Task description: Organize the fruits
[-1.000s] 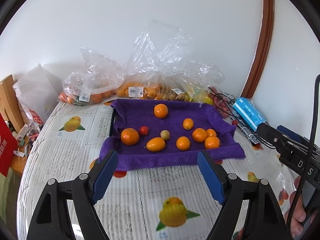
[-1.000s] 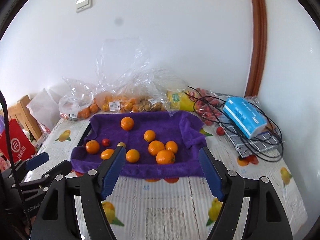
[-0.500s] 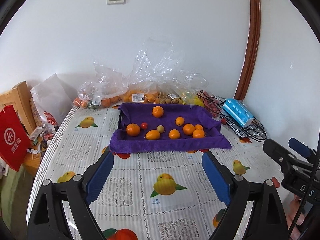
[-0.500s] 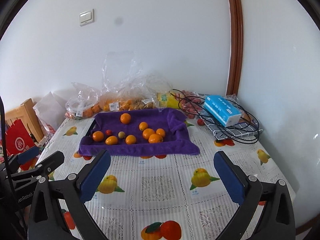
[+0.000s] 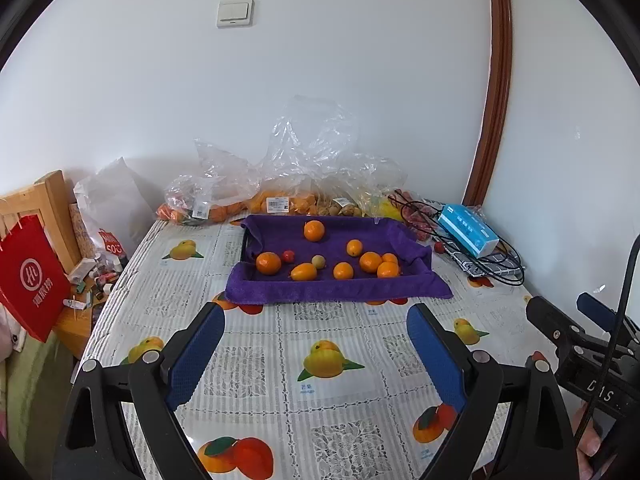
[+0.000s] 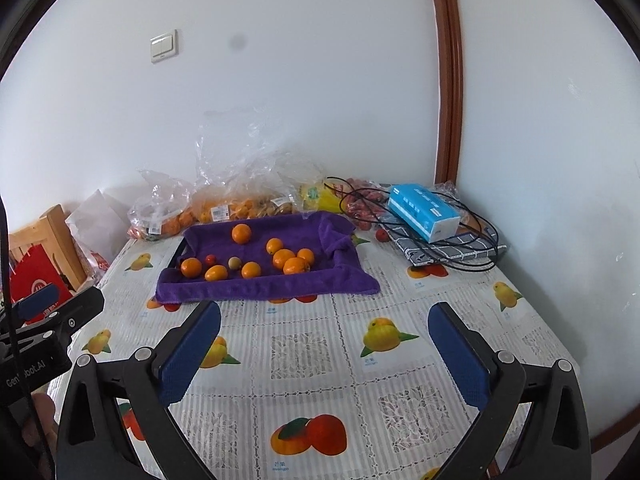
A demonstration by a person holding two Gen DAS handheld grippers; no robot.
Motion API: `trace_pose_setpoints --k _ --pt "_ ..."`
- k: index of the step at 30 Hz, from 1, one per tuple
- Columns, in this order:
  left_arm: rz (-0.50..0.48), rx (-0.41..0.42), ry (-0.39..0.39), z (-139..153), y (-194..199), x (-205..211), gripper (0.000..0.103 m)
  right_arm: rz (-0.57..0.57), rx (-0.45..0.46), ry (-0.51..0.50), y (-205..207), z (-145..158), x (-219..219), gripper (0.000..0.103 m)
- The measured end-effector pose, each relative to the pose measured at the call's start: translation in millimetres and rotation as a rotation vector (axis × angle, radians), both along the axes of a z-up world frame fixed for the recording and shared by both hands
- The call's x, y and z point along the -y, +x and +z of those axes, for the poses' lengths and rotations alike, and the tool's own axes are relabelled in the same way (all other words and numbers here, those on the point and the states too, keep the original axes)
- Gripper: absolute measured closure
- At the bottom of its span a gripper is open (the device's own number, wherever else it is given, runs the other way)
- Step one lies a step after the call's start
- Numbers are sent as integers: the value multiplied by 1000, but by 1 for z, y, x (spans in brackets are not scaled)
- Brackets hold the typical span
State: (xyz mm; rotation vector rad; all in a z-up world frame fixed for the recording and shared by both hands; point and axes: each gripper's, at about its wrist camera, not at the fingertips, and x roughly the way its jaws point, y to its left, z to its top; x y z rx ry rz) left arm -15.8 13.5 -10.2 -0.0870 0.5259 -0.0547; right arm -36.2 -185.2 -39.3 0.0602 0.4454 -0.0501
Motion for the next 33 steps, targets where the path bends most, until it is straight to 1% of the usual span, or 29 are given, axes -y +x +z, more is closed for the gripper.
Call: trace_pose_setpoints --k 3,9,25,33 --pt "4 -4 -2 -1 0 0 11 1 -3 -13 0 -2 -2 1" --pt "9 -5 2 -1 -1 1 11 10 1 -1 -3 -2 -2 1" --pt "2 -3 -10 0 -3 -1 11 15 -4 -23 -1 -5 -4 1" --pt "5 -3 -7 1 -4 -1 11 11 -6 -18 -1 -5 -3 1"
